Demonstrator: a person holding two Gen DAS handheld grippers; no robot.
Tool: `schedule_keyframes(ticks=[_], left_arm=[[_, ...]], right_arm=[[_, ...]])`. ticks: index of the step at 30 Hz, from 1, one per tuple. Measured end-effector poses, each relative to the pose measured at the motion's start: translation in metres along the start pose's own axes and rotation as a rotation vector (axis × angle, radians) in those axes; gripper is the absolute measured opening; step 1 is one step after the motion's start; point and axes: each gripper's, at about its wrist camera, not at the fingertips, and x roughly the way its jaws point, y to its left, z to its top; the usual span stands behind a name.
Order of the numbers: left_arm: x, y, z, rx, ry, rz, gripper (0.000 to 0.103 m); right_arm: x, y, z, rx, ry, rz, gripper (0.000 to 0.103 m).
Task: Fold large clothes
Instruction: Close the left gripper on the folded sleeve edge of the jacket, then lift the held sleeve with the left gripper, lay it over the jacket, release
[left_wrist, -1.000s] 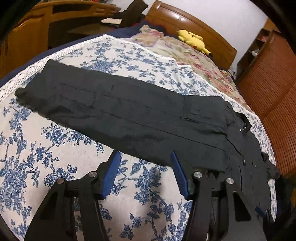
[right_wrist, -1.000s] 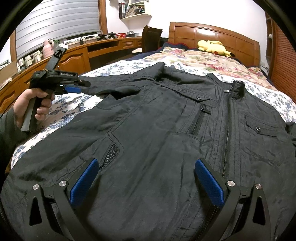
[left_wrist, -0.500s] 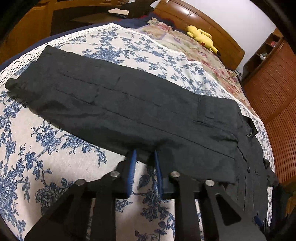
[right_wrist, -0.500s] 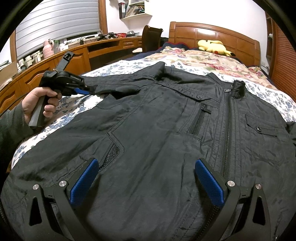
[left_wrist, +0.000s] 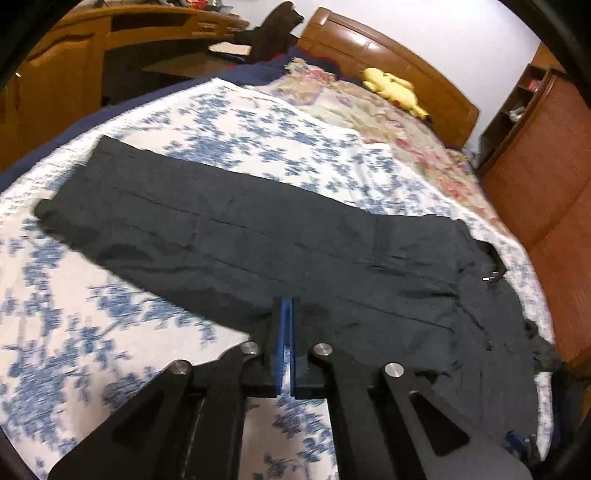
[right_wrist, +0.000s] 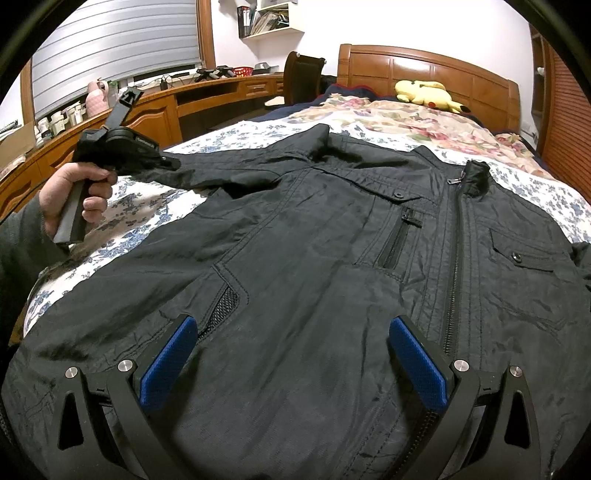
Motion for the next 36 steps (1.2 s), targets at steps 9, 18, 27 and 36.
schedule_keyframes(ticks=[9, 18, 27, 36], left_arm=[[0.02, 0.023, -0.002, -0.049, 0.093, 0.053, 0.064], [0.038, 0.025, 0.016, -0.119, 0.053, 0.083, 0.065], [0.043, 0.009, 0.021, -0.023, 0.033, 0.125, 0.007], [-0.043, -0.09, 0.018, 0.18, -0.085, 0.046, 0.005]], right_arm=[[0.001, 0.0, 0.0, -0.007, 0.003, 0.002, 0.103], [0.001, -0.001, 0.0, -0.004, 0.003, 0.005, 0.103], [0.003, -0.001, 0.0, -0.005, 0.009, 0.01, 0.103], [-0.005, -0.009, 0.0, 0.028, -0.003, 0.027, 0.103]])
